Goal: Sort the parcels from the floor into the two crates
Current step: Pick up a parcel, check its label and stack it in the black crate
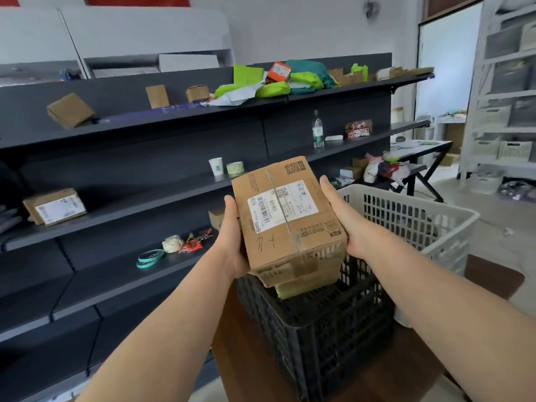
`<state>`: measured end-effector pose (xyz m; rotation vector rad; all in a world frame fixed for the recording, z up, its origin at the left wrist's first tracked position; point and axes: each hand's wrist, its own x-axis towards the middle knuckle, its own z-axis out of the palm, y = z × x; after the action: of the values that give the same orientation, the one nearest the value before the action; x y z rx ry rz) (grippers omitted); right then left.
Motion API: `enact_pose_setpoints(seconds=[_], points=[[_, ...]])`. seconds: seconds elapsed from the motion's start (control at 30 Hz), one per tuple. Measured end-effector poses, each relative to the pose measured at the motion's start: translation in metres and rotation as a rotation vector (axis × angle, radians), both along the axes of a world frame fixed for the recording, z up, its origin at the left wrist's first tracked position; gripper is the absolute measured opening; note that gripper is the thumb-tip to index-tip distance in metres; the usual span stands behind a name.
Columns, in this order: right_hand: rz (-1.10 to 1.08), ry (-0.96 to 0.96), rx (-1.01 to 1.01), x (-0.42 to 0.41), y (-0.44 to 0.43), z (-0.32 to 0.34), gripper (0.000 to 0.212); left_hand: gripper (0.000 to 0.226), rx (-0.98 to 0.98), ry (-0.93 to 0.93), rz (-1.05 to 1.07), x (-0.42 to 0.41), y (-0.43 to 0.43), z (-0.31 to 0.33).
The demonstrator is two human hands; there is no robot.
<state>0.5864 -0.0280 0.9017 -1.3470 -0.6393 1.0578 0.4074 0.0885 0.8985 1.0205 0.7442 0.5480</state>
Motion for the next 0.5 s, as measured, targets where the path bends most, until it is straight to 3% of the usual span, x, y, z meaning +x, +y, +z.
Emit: enact_pose_setpoints(seconds=[0.17,0.33,0.5], points=[[0.020,-0.008,-0.056,0.039,0.043,-0.016,0.058,0.087,0.055,0.093,-0.123,0.038,0.052,-0.020],[0.027,0.057,-0.076,0.067,0.088,-0.037,0.048,0.068,0.029,0.167,-0.055,0.066,0.093,-0.045],[0.113,0.121,-0.140,0.094,0.139,-0.064,0.044,0.072,-0.041,0.200,0.037,0.088,0.132,-0.078]])
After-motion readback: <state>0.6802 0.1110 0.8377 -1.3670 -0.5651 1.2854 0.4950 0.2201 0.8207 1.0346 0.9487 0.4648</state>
